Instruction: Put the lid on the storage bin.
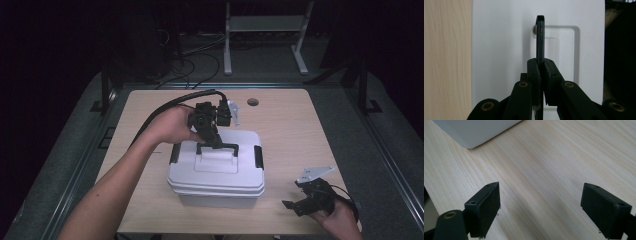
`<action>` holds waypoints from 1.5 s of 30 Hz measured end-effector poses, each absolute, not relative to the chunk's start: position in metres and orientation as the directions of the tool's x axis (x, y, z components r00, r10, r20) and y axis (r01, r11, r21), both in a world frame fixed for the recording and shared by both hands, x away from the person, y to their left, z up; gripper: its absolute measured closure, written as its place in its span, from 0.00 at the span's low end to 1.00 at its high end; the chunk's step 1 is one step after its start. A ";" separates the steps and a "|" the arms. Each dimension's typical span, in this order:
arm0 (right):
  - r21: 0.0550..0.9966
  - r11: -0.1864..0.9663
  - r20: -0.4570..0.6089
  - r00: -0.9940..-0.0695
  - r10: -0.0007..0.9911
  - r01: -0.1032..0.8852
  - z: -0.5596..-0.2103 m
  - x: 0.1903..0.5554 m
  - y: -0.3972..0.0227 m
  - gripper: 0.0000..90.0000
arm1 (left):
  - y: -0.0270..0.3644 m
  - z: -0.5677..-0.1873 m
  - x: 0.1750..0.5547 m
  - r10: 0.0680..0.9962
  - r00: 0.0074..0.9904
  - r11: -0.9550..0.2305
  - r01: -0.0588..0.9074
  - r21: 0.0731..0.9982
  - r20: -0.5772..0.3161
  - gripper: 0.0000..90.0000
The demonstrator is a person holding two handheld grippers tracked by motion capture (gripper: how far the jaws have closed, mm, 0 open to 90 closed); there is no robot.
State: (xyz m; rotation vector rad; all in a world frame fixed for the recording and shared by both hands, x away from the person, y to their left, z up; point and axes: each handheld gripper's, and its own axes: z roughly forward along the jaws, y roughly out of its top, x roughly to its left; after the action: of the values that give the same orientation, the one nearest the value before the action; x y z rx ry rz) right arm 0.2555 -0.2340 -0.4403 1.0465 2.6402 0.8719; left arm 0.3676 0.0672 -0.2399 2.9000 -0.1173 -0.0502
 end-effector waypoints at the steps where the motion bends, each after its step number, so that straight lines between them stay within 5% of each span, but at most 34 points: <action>1: 0.578 0.583 0.054 -0.740 0.671 0.571 -0.440 0.256 -0.234 0.17 | 0.067 -0.240 0.367 -0.081 0.996 -0.969 -0.073 0.238 -0.025 0.94; 36: 0.577 0.584 0.056 -0.742 0.668 0.570 -0.440 0.256 -0.234 0.17 | 0.067 -0.260 0.367 -0.083 0.994 -0.970 -0.065 0.234 -0.069 0.93; 45: 0.581 0.582 0.056 -0.741 0.669 0.570 -0.440 0.255 -0.234 0.17 | 0.079 -0.251 0.366 -0.069 0.996 -0.962 -0.053 0.267 -0.054 0.79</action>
State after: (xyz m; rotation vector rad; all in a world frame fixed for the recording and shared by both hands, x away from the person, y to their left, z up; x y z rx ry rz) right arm 0.2555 -0.2335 -0.4396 1.0436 2.6406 0.8785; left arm 0.3657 0.0791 -0.2506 2.8703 -0.0894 -0.0914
